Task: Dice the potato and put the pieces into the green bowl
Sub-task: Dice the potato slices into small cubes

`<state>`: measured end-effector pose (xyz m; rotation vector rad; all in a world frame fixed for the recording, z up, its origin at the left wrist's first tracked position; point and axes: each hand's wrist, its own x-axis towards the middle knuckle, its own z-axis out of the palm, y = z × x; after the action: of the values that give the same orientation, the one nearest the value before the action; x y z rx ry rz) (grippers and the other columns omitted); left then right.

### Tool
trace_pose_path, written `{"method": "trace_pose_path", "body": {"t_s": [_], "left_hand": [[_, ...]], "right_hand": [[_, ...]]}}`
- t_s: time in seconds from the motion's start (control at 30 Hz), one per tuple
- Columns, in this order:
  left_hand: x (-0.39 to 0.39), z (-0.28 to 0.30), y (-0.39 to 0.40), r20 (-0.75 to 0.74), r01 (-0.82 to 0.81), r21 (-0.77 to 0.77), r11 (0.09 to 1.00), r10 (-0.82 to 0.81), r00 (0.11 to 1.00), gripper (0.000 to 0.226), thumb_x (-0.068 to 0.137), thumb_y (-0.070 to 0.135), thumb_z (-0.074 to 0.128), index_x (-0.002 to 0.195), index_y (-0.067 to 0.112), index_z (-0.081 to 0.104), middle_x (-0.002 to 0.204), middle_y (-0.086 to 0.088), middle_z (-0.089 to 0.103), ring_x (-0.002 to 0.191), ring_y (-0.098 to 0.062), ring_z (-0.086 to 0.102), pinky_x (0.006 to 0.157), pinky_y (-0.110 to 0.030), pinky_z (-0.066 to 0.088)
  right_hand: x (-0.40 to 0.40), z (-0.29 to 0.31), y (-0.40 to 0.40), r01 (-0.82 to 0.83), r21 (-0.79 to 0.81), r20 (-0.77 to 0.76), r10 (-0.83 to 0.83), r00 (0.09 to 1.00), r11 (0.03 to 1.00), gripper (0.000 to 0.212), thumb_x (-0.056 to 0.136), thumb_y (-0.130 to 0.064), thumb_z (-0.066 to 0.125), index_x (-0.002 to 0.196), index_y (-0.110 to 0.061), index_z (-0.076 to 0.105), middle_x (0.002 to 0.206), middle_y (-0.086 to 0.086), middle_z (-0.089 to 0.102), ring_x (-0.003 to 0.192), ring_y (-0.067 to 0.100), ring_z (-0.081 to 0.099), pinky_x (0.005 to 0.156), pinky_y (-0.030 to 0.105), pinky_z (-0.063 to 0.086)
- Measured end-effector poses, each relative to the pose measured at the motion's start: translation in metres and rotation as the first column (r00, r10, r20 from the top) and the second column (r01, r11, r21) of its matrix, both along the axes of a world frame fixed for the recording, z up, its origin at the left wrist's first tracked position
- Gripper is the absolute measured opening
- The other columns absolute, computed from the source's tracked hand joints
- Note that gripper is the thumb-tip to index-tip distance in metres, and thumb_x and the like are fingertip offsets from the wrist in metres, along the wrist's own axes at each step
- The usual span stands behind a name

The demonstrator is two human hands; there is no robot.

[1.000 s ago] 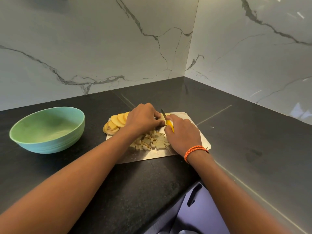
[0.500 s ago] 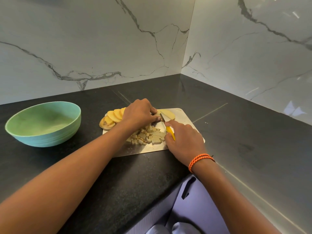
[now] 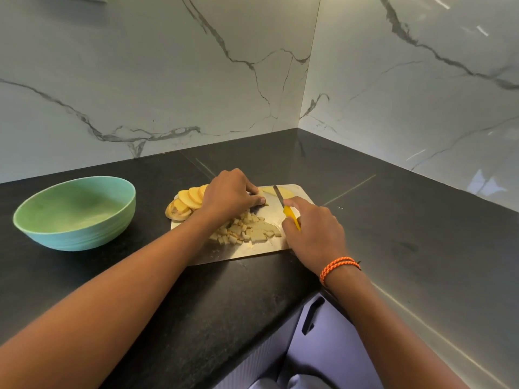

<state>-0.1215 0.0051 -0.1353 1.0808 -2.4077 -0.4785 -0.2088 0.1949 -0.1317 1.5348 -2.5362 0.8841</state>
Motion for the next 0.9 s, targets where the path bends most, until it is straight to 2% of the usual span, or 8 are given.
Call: {"method": "trace_pose_path", "body": {"t_s": [0.07, 0.13, 0.23, 0.33, 0.5, 0.63, 0.73, 0.9], "left_hand": [[0.001, 0.000, -0.003, -0.002, 0.003, 0.004, 1.000, -0.003, 1.000, 0.027, 0.089, 0.042, 0.083, 0.111, 0.026, 0.083, 0.102, 0.008, 0.081, 0.077, -0.009, 0.067, 0.071, -0.030, 0.060], [0.001, -0.001, -0.005, -0.011, 0.007, 0.002, 1.000, -0.007, 1.000, 0.025, 0.088, 0.041, 0.084, 0.109, 0.026, 0.083, 0.101, 0.009, 0.081, 0.079, -0.008, 0.068, 0.073, -0.030, 0.060], [0.001, -0.002, -0.007, -0.025, 0.004, -0.006, 1.000, -0.004, 1.000, 0.026, 0.086, 0.041, 0.085, 0.107, 0.026, 0.084, 0.098, 0.009, 0.081, 0.074, -0.007, 0.066, 0.062, -0.023, 0.052], [-0.001, -0.003, -0.010, -0.023, -0.002, -0.012, 1.000, 0.002, 1.000, 0.026, 0.086, 0.043, 0.085, 0.105, 0.026, 0.085, 0.094, 0.009, 0.080, 0.065, -0.008, 0.063, 0.055, -0.021, 0.043], [-0.003, -0.003, -0.011, -0.007, -0.011, -0.016, 1.000, 0.011, 1.000, 0.024, 0.087, 0.044, 0.084, 0.103, 0.027, 0.085, 0.091, 0.009, 0.080, 0.061, -0.008, 0.061, 0.052, -0.022, 0.041], [-0.004, -0.002, -0.010, 0.007, -0.013, -0.011, 1.000, 0.013, 1.000, 0.023, 0.087, 0.043, 0.084, 0.103, 0.026, 0.085, 0.096, 0.009, 0.080, 0.067, -0.007, 0.064, 0.055, -0.023, 0.047], [-0.004, -0.001, -0.009, 0.010, -0.012, -0.003, 1.000, 0.012, 1.000, 0.024, 0.088, 0.039, 0.085, 0.106, 0.024, 0.084, 0.100, 0.008, 0.080, 0.070, -0.007, 0.065, 0.056, -0.022, 0.045], [-0.002, -0.001, -0.006, 0.006, -0.016, -0.008, 1.000, 0.016, 1.000, 0.024, 0.087, 0.039, 0.085, 0.106, 0.025, 0.084, 0.102, 0.009, 0.080, 0.072, -0.008, 0.065, 0.057, -0.024, 0.046]], "right_hand": [[0.000, -0.001, -0.015, -0.003, -0.010, -0.008, 0.003, 1.000, 1.000, 0.043, 0.098, -0.031, 0.050, 0.141, -0.034, 0.056, 0.091, 0.000, 0.067, 0.083, 0.020, 0.055, 0.070, 0.034, 0.044], [0.000, -0.002, -0.030, -0.005, 0.001, -0.025, 0.005, 1.000, 1.000, 0.043, 0.098, -0.033, 0.050, 0.141, -0.033, 0.056, 0.102, 0.003, 0.071, 0.089, 0.022, 0.058, 0.072, 0.035, 0.045], [0.001, -0.001, -0.045, -0.026, 0.015, -0.013, 0.026, 1.000, 1.000, 0.043, 0.098, -0.035, 0.051, 0.140, -0.032, 0.058, 0.116, 0.005, 0.070, 0.103, 0.026, 0.062, 0.085, 0.040, 0.051], [0.001, -0.002, -0.051, -0.033, 0.017, -0.052, 0.034, 0.998, 0.999, 0.043, 0.099, -0.034, 0.051, 0.141, -0.032, 0.057, 0.122, 0.006, 0.068, 0.108, 0.028, 0.062, 0.088, 0.041, 0.051], [0.000, -0.005, -0.053, -0.036, 0.041, -0.107, 0.040, 0.993, 0.999, 0.042, 0.101, -0.036, 0.049, 0.143, -0.031, 0.055, 0.122, 0.005, 0.068, 0.107, 0.027, 0.062, 0.083, 0.038, 0.049], [0.003, -0.005, -0.049, -0.051, 0.063, -0.108, 0.058, 0.993, 0.997, 0.040, 0.102, -0.036, 0.048, 0.141, -0.031, 0.056, 0.122, 0.003, 0.068, 0.106, 0.025, 0.062, 0.083, 0.037, 0.050], [0.004, -0.007, -0.034, -0.063, 0.063, -0.091, 0.069, 0.993, 0.996, 0.040, 0.100, -0.036, 0.049, 0.140, -0.032, 0.056, 0.118, 0.005, 0.068, 0.104, 0.026, 0.062, 0.085, 0.041, 0.052], [0.007, -0.008, -0.005, -0.069, 0.090, -0.080, 0.077, 0.994, 0.994, 0.042, 0.099, -0.037, 0.049, 0.141, -0.035, 0.054, 0.106, 0.002, 0.069, 0.093, 0.022, 0.062, 0.080, 0.038, 0.053]]}}
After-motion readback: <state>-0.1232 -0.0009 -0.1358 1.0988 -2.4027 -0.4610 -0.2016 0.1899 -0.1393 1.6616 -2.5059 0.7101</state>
